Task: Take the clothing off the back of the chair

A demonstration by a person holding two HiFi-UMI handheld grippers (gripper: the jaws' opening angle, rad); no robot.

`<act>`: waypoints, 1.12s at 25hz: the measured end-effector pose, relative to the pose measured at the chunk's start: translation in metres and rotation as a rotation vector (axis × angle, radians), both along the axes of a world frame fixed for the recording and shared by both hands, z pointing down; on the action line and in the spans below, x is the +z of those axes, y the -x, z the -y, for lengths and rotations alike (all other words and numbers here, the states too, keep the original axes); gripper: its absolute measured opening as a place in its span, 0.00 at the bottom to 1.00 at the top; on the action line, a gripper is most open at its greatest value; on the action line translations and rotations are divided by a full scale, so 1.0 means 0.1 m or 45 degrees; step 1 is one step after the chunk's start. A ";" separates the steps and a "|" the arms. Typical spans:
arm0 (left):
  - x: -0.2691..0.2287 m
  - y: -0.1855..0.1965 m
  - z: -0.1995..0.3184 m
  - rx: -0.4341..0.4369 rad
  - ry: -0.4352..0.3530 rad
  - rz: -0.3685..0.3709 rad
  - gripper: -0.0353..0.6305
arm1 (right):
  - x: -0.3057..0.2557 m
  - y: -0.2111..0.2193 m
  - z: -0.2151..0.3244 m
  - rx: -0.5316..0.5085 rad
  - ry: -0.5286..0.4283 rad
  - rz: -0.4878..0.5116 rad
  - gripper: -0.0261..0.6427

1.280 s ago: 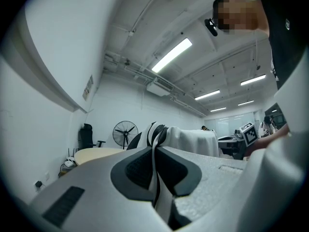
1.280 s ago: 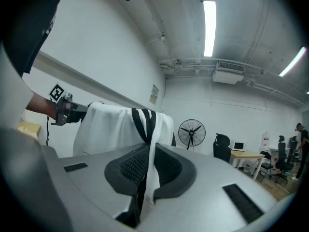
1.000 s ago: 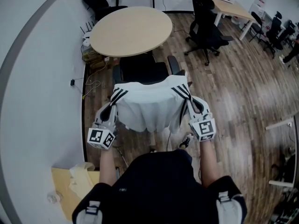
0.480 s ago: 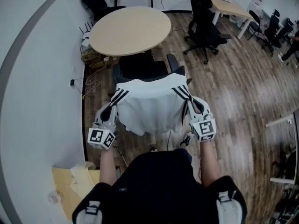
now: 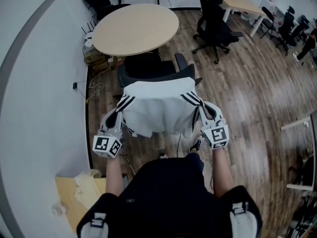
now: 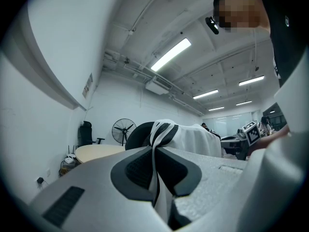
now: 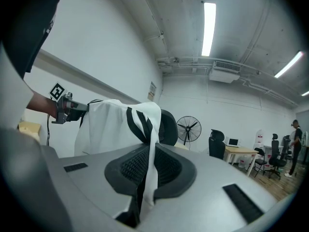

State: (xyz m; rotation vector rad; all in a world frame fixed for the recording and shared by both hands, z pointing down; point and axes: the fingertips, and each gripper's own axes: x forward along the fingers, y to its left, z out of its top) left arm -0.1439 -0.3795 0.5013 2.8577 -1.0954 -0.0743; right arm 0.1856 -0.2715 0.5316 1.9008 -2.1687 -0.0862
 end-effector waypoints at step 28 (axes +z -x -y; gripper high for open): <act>0.25 -0.09 -0.29 -0.039 0.076 0.056 0.07 | 0.23 -0.15 -0.26 -0.002 0.081 -0.001 0.06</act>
